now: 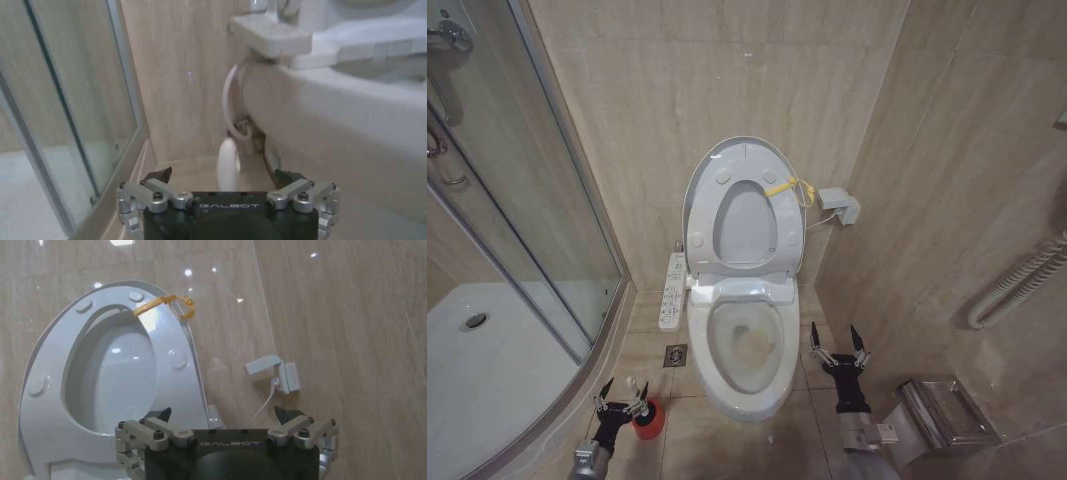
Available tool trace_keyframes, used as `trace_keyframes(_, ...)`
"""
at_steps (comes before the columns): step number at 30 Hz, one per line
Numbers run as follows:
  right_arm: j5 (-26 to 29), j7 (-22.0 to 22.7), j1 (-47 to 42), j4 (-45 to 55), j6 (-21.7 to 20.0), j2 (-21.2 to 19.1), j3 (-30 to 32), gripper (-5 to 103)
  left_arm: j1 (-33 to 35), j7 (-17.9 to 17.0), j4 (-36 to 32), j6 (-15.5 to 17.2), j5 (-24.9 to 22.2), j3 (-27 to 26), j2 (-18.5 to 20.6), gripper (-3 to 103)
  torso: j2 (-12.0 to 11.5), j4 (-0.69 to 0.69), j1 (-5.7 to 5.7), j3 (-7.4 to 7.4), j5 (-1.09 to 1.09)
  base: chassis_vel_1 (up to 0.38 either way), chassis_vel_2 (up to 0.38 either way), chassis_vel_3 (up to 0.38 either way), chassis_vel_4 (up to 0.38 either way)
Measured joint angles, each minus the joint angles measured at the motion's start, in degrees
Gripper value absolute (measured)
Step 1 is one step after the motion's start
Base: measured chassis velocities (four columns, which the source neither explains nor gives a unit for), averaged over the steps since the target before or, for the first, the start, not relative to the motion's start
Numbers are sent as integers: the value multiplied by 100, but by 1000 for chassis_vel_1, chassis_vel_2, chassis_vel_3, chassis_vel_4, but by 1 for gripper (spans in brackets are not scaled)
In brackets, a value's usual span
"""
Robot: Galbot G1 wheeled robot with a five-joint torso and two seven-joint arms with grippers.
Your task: Open the toilet lid, clean the toilet bowl with a toilet brush, close the toilet lid, and flush.
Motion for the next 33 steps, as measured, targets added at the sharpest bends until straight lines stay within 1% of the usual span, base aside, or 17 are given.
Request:
trace_keyframes(2, 5, -4, 20, -27, 0, -4, -5, 100, -145, 29, 260, -32, 37, 54, -14, 100, 0, 0, 0, 0, -1, 0, 0, 0, 0)
trace_keyframes(3, 7, -7, 60, -73, 1, -14, -29, 100, -226, 108, 410, -105, 80, 67, -40, 100, 0, -1, 0, 0, -3, 0, 0, 0, 0)
trace_keyframes(4, 7, -7, 60, -73, 1, -14, -29, 100, -226, 108, 410, -105, 80, 67, -40, 100, 0, -1, 0, 0, -3, 0, 0, 0, 0)
trace_keyframes(5, 9, -11, 106, -123, 0, -25, -62, 100, -261, 176, 485, -174, 116, 47, -60, 100, 0, -2, 0, 0, -2, 0, 0, 0, 0)
trace_keyframes(6, 9, -18, 149, -172, -2, -35, -95, 100, -284, 232, 550, -238, 146, 20, -75, 100, 0, 0, 0, 0, 0, 0, 0, 0, 0)
trace_keyframes(7, 12, -29, 181, -225, -3, -45, -121, 100, -333, 318, 658, -335, 179, -15, -87, 100, 0, 4, 0, 0, 0, 0, 0, 0, 0)
trace_keyframes(8, 12, -29, 181, -225, -3, -45, -121, 100, -333, 318, 658, -335, 179, -15, -87, 100, 0, 4, 0, 0, 0, 0, 0, 0, 0)
trace_keyframes(9, 24, -40, 201, -273, -3, -58, -134, 100, -421, 438, 805, -472, 195, -48, -92, 100, 0, 2, 0, 0, -1, 0, 0, 0, 0)
trace_keyframes(11, 53, -56, 220, -310, -2, -75, -134, 100, -514, 531, 959, -626, 229, -92, -95, 100, 0, -1, 0, 0, -1, 0, 0, 0, 0)
trace_keyframes(12, 53, -56, 220, -310, -2, -75, -134, 100, -514, 531, 959, -626, 229, -92, -95, 100, 0, -1, 0, 0, -1, 0, 0, 0, 0)
trace_keyframes(13, 96, -70, 250, -341, -1, -113, -119, 100, -598, 576, 1133, -774, 246, -133, -95, 100, 0, 0, 0, 0, -1, 0, 0, 0, 0)
trace_keyframes(16, 146, -79, 304, -381, -1, -165, -100, 100, -671, 639, 1236, -953, 207, -140, -94, 100, 0, 1, 0, 0, 0, 0, 0, 0, 0)
trace_keyframes(21, 166, -91, 332, -402, -1, -171, -101, 100, -712, 724, 1244, -1086, 185, -140, -122, 100, 0, 0, 0, 0, -1, 0, 0, 0, 0)
trace_keyframes(25, 201, -119, 331, -418, 16, -179, -109, 100, -724, 884, 1291, -1202, 187, -165, -125, 100, 0, 1, 0, 0, -1, 0, 0, 0, 0)
trace_keyframes(33, 256, -147, 314, -418, 52, -224, -105, 100, -743, 957, 1383, -1267, 210, -213, -180, 100, 0, 0, 0, 0, -1, 0, 0, 0, 0)
